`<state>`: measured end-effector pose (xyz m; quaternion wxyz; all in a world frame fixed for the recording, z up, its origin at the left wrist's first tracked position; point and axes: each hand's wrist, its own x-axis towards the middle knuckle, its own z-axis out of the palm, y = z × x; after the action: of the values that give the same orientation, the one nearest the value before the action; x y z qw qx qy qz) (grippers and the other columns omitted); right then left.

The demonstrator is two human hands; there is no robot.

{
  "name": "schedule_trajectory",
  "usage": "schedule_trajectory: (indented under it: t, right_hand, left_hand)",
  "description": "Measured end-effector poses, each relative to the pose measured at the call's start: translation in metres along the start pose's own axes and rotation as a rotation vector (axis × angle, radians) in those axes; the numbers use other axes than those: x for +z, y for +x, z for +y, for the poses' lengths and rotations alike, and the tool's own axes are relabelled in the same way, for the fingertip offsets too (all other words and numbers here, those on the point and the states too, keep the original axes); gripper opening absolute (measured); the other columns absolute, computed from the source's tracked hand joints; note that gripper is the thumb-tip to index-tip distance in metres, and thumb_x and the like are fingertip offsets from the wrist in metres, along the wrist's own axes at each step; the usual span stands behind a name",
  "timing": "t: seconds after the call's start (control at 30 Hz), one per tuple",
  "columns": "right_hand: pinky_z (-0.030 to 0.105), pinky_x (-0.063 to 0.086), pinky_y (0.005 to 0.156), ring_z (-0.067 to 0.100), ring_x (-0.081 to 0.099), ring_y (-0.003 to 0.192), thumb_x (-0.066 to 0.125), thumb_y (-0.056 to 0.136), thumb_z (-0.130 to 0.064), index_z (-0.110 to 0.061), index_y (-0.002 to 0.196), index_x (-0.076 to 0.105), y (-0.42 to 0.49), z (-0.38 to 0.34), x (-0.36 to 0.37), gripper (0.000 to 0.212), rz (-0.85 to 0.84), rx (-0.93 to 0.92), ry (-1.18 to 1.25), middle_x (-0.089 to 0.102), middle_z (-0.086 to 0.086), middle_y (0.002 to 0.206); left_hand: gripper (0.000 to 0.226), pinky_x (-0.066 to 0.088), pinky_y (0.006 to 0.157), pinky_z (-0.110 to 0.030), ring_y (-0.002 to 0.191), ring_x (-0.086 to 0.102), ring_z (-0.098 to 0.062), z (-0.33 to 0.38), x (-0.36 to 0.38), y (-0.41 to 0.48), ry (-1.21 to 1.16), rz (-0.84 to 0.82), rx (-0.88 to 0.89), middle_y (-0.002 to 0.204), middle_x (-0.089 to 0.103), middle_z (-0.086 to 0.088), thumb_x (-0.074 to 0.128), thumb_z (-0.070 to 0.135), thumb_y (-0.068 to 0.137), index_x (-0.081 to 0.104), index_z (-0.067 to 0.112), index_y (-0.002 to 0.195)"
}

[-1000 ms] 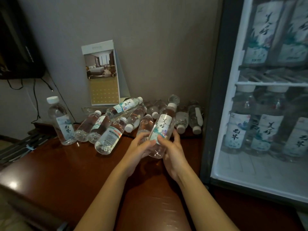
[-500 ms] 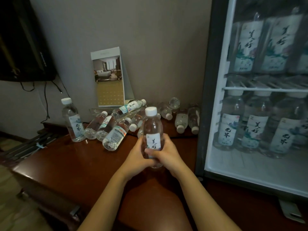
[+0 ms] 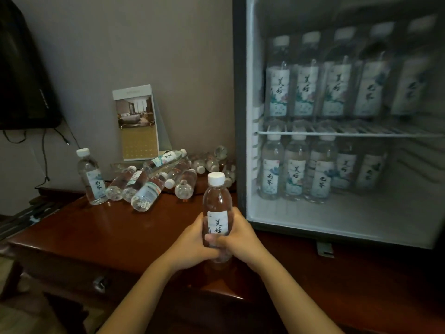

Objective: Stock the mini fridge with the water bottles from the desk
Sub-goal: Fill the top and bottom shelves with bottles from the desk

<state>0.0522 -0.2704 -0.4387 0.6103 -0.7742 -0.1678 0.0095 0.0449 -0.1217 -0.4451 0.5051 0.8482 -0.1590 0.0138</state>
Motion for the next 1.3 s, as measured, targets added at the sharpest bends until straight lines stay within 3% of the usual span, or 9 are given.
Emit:
schedule_trajectory:
  t: [0.17, 0.37, 0.53, 0.67, 0.8, 0.9, 0.97, 1.13, 1.3]
  right_hand:
    - [0.037, 0.054, 0.089, 0.012, 0.062, 0.103, 0.078, 0.071, -0.011, -0.025, 0.116, 0.044, -0.030, -0.006, -0.049, 0.059, 0.128, -0.021, 0.012, 0.064, -0.001, 0.111]
    - [0.043, 0.056, 0.082, 0.022, 0.065, 0.098, 0.074, 0.075, -0.004, -0.018, 0.116, 0.040, -0.051, -0.009, -0.120, 0.055, 0.359, -0.010, 0.039, 0.064, 0.008, 0.107]
    - [0.041, 0.056, 0.072, 0.021, 0.062, 0.095, 0.067, 0.082, -0.003, -0.021, 0.116, 0.037, -0.065, -0.001, -0.172, 0.049, 0.514, 0.043, 0.074, 0.062, 0.001, 0.101]
    - [0.049, 0.052, 0.088, 0.021, 0.060, 0.107, 0.068, 0.080, -0.003, -0.023, 0.117, 0.035, -0.065, 0.011, -0.200, 0.054, 0.573, 0.026, -0.015, 0.061, 0.004, 0.111]
    - [0.038, 0.047, 0.097, 0.016, 0.053, 0.114, 0.065, 0.084, -0.004, -0.017, 0.130, 0.032, -0.052, 0.018, -0.219, 0.058, 0.573, 0.010, -0.062, 0.054, 0.000, 0.119]
    - [0.029, 0.046, 0.092, 0.015, 0.055, 0.112, 0.062, 0.084, -0.001, -0.016, 0.127, 0.034, -0.039, 0.021, -0.229, 0.053, 0.558, 0.003, -0.042, 0.055, -0.001, 0.115]
    - [0.030, 0.046, 0.094, 0.017, 0.055, 0.114, 0.062, 0.084, 0.000, -0.014, 0.125, 0.034, -0.027, 0.025, -0.235, 0.052, 0.573, 0.005, -0.056, 0.055, 0.002, 0.116]
    - [0.039, 0.044, 0.102, 0.020, 0.053, 0.115, 0.064, 0.082, 0.002, -0.008, 0.130, 0.030, -0.001, 0.032, -0.246, 0.060, 0.594, 0.016, -0.084, 0.052, 0.004, 0.118]
    - [0.042, 0.045, 0.101, 0.024, 0.055, 0.113, 0.065, 0.082, 0.002, -0.007, 0.131, 0.030, 0.015, 0.038, -0.259, 0.061, 0.557, 0.058, -0.062, 0.054, 0.012, 0.122]
  left_hand:
    - [0.082, 0.052, 0.093, -0.042, 0.111, 0.060, -0.009, 0.029, 0.044, 0.013, -0.044, -0.045, 0.080, 0.120, 0.062, 0.005, 0.083, 0.024, 0.055, 0.042, 0.028, 0.127]
    - [0.074, 0.049, 0.096, -0.029, 0.113, 0.056, -0.002, 0.078, 0.109, 0.053, -0.069, -0.138, 0.186, 0.123, 0.057, 0.012, 0.078, 0.018, 0.067, 0.035, 0.045, 0.120]
    - [0.079, 0.046, 0.101, -0.038, 0.118, 0.052, -0.006, 0.108, 0.164, 0.085, -0.090, -0.228, 0.210, 0.125, 0.052, 0.016, 0.075, 0.015, 0.072, 0.027, 0.046, 0.126]
    - [0.077, 0.044, 0.091, -0.011, 0.109, 0.049, 0.017, 0.119, 0.195, 0.100, -0.117, -0.278, 0.265, 0.117, 0.048, 0.028, 0.068, 0.004, 0.080, 0.023, 0.034, 0.134]
    - [0.059, 0.047, 0.093, -0.016, 0.109, 0.053, 0.011, 0.121, 0.213, 0.111, -0.116, -0.188, 0.276, 0.118, 0.054, 0.018, 0.062, 0.007, 0.086, 0.029, 0.029, 0.131]
    - [0.049, 0.048, 0.093, -0.019, 0.110, 0.055, 0.000, 0.120, 0.222, 0.118, -0.071, -0.077, 0.282, 0.123, 0.057, 0.007, 0.060, 0.015, 0.088, 0.036, 0.023, 0.130]
    - [0.046, 0.043, 0.086, -0.011, 0.111, 0.054, -0.004, 0.120, 0.226, 0.124, -0.034, 0.000, 0.292, 0.125, 0.056, 0.005, 0.060, 0.019, 0.089, 0.041, 0.021, 0.130]
    - [0.040, 0.045, 0.082, -0.022, 0.105, 0.059, -0.014, 0.114, 0.236, 0.142, 0.021, 0.164, 0.238, 0.118, 0.061, -0.001, 0.064, 0.025, 0.086, 0.051, 0.017, 0.123]
    - [0.041, 0.049, 0.086, -0.026, 0.103, 0.060, -0.015, 0.108, 0.243, 0.146, 0.006, 0.297, 0.198, 0.118, 0.060, -0.003, 0.063, 0.009, 0.085, 0.053, 0.012, 0.125]
